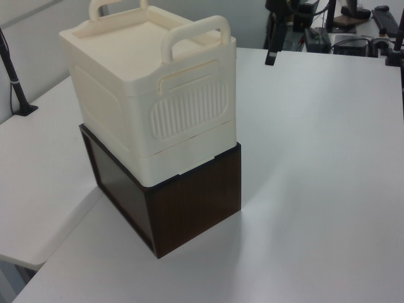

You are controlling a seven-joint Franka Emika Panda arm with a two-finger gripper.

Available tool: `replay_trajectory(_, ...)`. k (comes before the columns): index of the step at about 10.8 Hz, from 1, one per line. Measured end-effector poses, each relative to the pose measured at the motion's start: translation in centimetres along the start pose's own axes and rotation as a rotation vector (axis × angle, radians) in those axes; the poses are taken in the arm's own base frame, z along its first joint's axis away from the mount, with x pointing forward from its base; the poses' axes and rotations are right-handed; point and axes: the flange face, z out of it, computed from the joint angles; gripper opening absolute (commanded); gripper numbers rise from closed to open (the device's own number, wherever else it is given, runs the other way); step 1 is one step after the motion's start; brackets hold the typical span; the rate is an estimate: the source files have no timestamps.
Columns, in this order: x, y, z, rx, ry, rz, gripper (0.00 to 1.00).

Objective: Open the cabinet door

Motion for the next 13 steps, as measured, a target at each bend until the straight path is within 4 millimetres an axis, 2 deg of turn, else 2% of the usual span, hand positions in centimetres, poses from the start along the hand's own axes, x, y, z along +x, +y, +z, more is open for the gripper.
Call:
replay_trajectory(1,0.8,-1.7,-0.2,0.022,0.045,-0.052,0.93)
replay_trajectory(6,4.2,-7.2,1.0,0.05,0.134,-0.159,0.86)
replay_trajectory(9,5.7,-9.4,1.8,0.055,0.198,-0.247,0.55)
replay_trajectory(12,5.7,-10.3,1.7,0.055,0.204,-0.34,0.4)
replay_trajectory(13,5.7,-10.7,1.7,0.055,0.205,-0.371,0.38)
